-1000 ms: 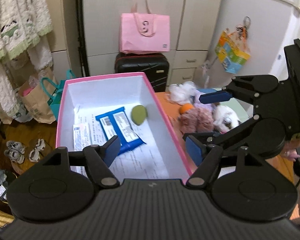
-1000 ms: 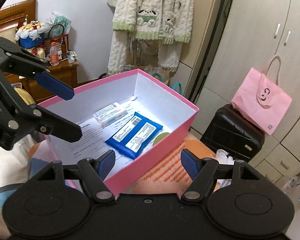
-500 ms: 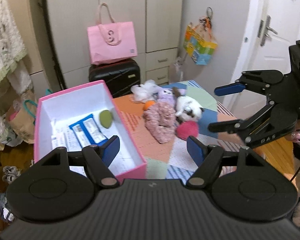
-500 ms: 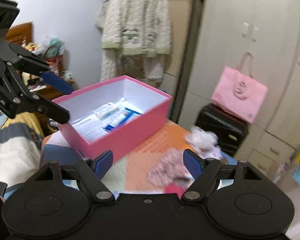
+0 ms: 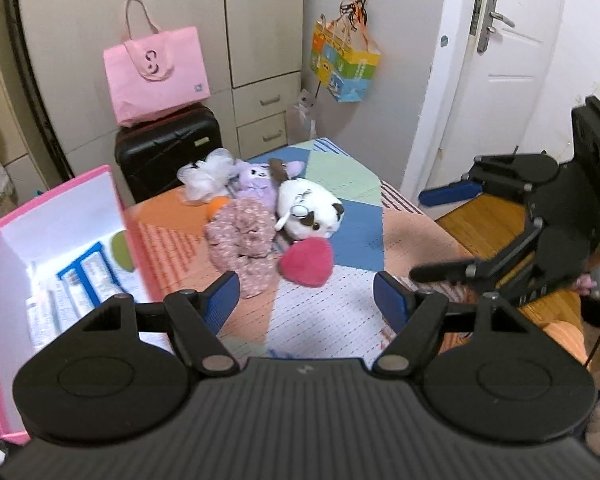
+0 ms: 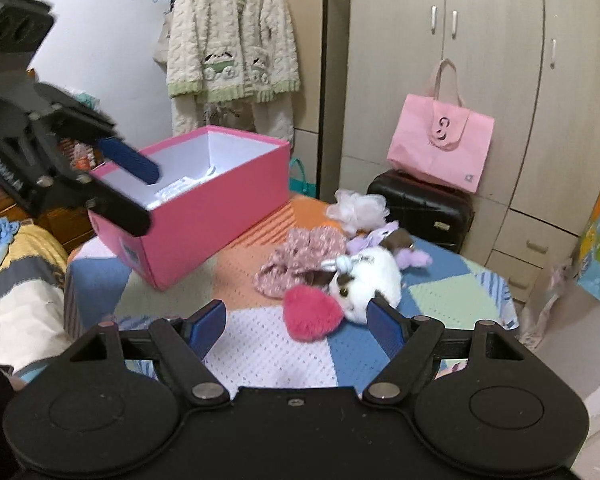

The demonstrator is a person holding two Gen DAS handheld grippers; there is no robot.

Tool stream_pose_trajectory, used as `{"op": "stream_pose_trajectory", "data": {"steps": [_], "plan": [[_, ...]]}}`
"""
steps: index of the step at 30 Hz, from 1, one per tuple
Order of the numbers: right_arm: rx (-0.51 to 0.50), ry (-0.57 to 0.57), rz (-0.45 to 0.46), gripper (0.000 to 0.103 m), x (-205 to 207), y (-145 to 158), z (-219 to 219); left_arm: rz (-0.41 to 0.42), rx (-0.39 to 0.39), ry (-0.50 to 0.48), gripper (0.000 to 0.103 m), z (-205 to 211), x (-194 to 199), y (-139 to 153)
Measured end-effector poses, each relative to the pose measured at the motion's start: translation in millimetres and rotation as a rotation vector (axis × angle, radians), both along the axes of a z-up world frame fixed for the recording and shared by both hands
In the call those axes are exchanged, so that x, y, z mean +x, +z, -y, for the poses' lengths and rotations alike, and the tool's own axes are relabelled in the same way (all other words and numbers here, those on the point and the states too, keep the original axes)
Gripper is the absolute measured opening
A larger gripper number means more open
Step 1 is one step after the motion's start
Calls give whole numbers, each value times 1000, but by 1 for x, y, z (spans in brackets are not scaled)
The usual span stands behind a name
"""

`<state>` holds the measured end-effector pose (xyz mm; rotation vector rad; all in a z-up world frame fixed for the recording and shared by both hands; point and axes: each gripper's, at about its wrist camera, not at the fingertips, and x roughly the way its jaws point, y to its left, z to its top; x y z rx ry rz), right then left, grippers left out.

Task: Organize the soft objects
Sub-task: 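Move both grippers back toward the scrunchie and pink pom-pom, then grasp the floral scrunchie with the left gripper while the right grasps the pink pom-pom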

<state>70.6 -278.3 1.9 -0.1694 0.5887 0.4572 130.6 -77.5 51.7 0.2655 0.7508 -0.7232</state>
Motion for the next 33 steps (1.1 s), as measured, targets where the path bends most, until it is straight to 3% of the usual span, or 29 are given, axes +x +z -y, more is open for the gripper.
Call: {"op": "stream_pose_trajectory", "data": {"steps": [6, 11, 16, 19, 26, 33], "plan": [[-3, 36, 12, 84, 13, -35, 1, 7, 46, 54, 73, 26, 25, -29], [20, 30, 22, 85, 31, -63, -3, 34, 31, 127, 73, 34, 47, -50], [68, -10, -7, 85, 56, -86, -8, 107, 47, 147, 72, 44, 55, -68], [41, -43, 7, 85, 63, -98, -17, 65, 23, 181, 72, 46, 68, -80], [36, -48, 34, 84, 67, -106, -28, 68, 56, 263, 72, 53, 92, -106], [13, -68, 31, 84, 75, -109, -39, -59, -35, 359, 71, 50, 121, -123]]}}
